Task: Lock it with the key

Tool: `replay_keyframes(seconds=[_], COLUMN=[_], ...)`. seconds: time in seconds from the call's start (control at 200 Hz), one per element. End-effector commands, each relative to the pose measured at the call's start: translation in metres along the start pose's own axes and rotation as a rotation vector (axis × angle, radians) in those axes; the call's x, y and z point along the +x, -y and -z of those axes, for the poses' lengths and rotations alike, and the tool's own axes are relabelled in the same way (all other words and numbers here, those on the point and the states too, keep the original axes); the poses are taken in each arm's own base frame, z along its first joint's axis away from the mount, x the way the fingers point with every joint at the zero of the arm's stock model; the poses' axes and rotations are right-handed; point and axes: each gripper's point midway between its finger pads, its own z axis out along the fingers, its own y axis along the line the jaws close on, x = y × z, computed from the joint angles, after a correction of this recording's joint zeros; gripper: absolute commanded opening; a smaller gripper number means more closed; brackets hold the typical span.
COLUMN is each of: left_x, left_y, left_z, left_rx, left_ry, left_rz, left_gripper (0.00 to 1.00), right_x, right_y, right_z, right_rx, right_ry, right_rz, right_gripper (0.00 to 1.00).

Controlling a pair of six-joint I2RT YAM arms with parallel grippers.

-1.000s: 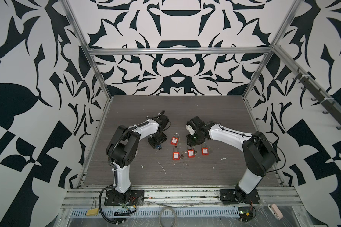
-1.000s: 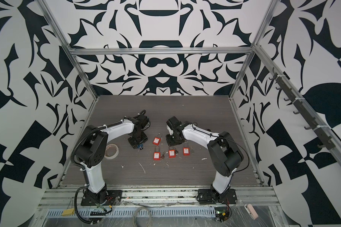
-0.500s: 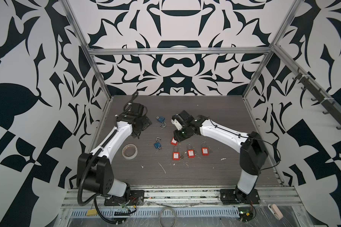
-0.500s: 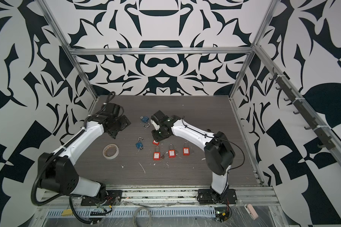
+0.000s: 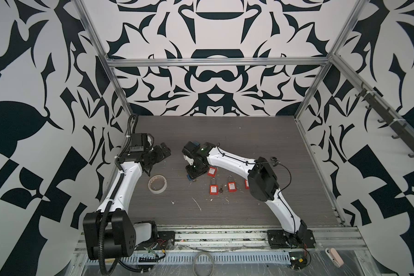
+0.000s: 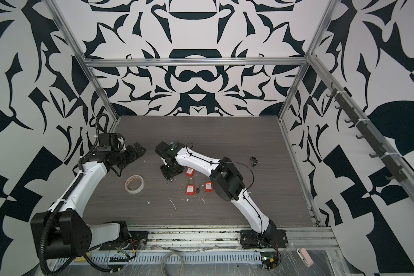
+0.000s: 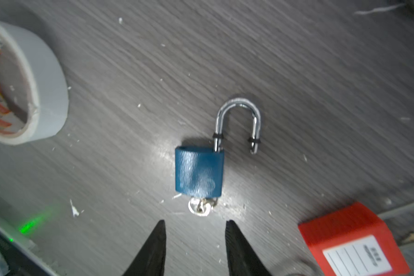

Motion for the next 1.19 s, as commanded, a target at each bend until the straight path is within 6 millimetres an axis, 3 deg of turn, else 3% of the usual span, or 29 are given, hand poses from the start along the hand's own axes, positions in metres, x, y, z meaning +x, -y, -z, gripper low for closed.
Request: replay_keyframes(seconds=[0.0,0.37,0.5,0.53,0.885,1.19], left_x=[0.005,0.013,0.015,0.015,0.017,0.018], left_y=[0.002,-0.005,-0.007,-0.007,-0.01,-0.013], left_z=[-0.005,-0.011,-0.012,-0.011,-0.008,-0.006], left_rx=[0.03,0.024,0.018,0.02,0.001,-0.012], left_ry=[-0.018,-0.028,-0.033,-0.032,-0.03,-0.026], left_rz=[-0.045,-0.058,-0.058,-0.058,-0.06,-0.055], left_gripper=[1.0,0.99,0.99,0.99,0.99,1.0], right_x=[-0.003,-0.011,-0.014,-0.011,-0.012,-0.01], right_y=[-0.001,-0.006,-0.008,-0.006,-0.008,-0.001], right_z=[0.015,-0.001,0.002,-0.009,-0.019,-0.02], right_rx=[0.032,0.019,0.012,0.017,0.028,0.144], right_ry=[0.002,-0.004,0.005,-0.016,-0.037,-0.042], right_rz=[-0.018,-0.017,-0.016,-0.019,-0.009,0.03], right_gripper=[0.45,0.47,0.48,0.49,0.52,0.54])
